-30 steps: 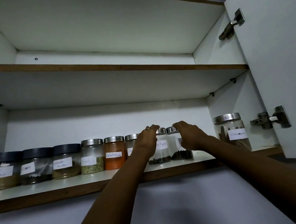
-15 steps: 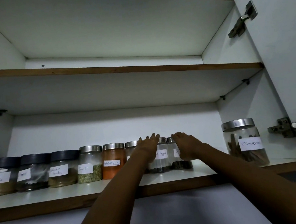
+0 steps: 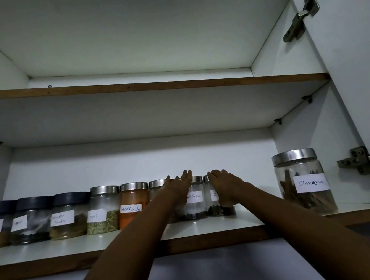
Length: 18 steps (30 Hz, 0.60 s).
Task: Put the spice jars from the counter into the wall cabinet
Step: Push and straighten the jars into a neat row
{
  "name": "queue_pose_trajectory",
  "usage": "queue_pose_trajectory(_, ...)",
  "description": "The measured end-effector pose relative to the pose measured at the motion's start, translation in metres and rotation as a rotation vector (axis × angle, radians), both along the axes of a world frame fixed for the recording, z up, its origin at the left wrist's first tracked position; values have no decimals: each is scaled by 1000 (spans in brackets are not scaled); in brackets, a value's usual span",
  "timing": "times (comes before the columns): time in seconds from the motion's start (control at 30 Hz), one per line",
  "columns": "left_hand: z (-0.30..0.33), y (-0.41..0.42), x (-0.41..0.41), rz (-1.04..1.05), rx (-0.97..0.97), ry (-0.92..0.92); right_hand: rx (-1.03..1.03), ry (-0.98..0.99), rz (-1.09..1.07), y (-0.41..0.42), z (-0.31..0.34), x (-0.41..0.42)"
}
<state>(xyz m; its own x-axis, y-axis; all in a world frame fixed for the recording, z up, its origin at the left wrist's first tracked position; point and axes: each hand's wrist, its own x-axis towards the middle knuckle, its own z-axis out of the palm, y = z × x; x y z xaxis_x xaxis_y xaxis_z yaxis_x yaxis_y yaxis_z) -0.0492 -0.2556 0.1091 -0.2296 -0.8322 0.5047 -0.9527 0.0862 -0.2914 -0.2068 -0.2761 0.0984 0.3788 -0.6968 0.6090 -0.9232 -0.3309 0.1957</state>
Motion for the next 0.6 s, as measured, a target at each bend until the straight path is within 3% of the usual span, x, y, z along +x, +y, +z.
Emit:
queue_pose_trajectory(0.13,-10,11,-5,-7,-73,33,16,52,-109,10,-5,1)
queue_pose_trajectory(0.2,-11,22,-10,-54,-174,9,-105,135,-137,25,-5,2)
queue_pose_trajectory(0.33,-12,53,-22,-301,-466,120,-495,302,76,65,-3,2)
queue_pose_trajectory(0.43,-19,75,-33,-415,-612,223,-628,419,162,102,8,-16)
queue_pose_trajectory(0.6,-17,108,-67,-615,-657,283,-796,380,225,149,28,-70)
